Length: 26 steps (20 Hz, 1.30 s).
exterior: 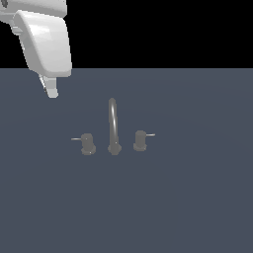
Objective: Turn on the faucet by rotating a designated handle.
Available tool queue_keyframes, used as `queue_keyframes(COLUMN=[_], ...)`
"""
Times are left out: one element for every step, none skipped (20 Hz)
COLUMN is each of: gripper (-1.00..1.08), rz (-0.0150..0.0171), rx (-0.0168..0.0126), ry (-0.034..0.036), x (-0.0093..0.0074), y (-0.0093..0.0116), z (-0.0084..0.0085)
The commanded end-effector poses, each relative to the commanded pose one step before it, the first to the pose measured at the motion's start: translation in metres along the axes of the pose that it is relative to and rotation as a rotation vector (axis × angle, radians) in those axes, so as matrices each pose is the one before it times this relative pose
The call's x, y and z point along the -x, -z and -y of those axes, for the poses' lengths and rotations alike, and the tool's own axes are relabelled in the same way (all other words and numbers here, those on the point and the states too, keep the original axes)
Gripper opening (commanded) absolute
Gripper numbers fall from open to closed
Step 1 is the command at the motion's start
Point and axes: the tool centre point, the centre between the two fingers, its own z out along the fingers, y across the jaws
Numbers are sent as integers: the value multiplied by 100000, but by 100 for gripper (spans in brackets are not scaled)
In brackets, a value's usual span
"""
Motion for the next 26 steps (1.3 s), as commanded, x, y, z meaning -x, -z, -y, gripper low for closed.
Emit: queue_keyframes(gripper=[-100, -100, -100, -100, -100, -100, -100, -100, -100, -100, -100, -100, -100, -100, -100, -100, -100, -100, -100, -100, -100, -100, -100, -100, -100, -100], rz=[186, 50, 46, 41, 37, 32, 27, 23, 18, 13, 7, 2, -3, -8, -13, -19, -24, -29, -33, -38, -43, -46, -48, -48, -47, -46], rx=[-79, 22, 24, 26, 29, 32, 36, 40, 44, 48, 53, 58, 62, 67, 73, 78, 83, 89, 94, 99, 104, 109, 111, 110, 109, 106], ry=[-3898, -1434, -1407, -1380, -1359, -1338, -1322, -1309, -1302, -1298, -1298, -1303, -1314, -1328, -1351, -1375, -1409, -1447, -1492, -1542, -1599, -1663, -1697, -1698, -1694, -1680], x=[-210, -87, -88, -87, -88, -87, -88, -88, -89, -90, -91, -93, -95, -97, -101, -103, -107, -111, -116, -121, -126, -132, -135, -136, -136, -135], y=[-1223, -458, -450, -442, -435, -429, -424, -421, -419, -419, -420, -423, -427, -433, -440, -449, -460, -473, -488, -504, -522, -542, -551, -550, -547, -541], z=[945, 345, 337, 330, 324, 318, 314, 310, 307, 305, 305, 305, 307, 310, 314, 320, 327, 335, 345, 357, 371, 386, 394, 396, 395, 393])
